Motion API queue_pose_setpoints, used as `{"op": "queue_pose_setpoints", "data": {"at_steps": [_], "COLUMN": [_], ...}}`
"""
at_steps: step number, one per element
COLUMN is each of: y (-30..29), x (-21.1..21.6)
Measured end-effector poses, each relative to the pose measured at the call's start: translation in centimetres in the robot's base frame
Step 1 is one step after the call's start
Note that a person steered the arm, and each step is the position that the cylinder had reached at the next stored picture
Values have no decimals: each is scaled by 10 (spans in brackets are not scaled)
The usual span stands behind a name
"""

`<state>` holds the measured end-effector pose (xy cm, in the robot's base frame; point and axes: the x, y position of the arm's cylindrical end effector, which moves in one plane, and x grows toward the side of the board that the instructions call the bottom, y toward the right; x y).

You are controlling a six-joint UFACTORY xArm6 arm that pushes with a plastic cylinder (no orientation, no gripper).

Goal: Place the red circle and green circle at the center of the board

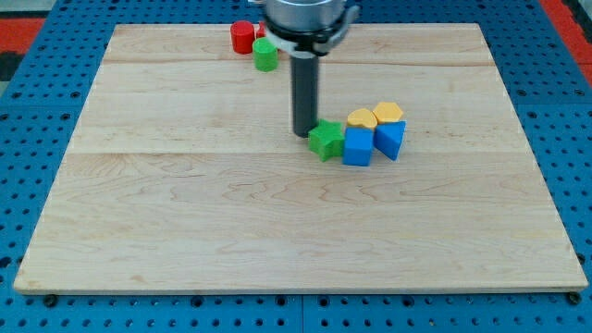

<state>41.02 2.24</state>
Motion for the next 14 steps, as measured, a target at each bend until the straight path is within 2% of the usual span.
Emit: {"op": "queue_pose_setpoints", "data": {"at_steps": [1,2,4,5,6,7,8,10,12,14], "y": [12,-33,-59,-134,-174,-174,-149,-71,-67,-56], "x": [0,-13,-105,-111,-148,-201,-217,-190,-160,-153]}}
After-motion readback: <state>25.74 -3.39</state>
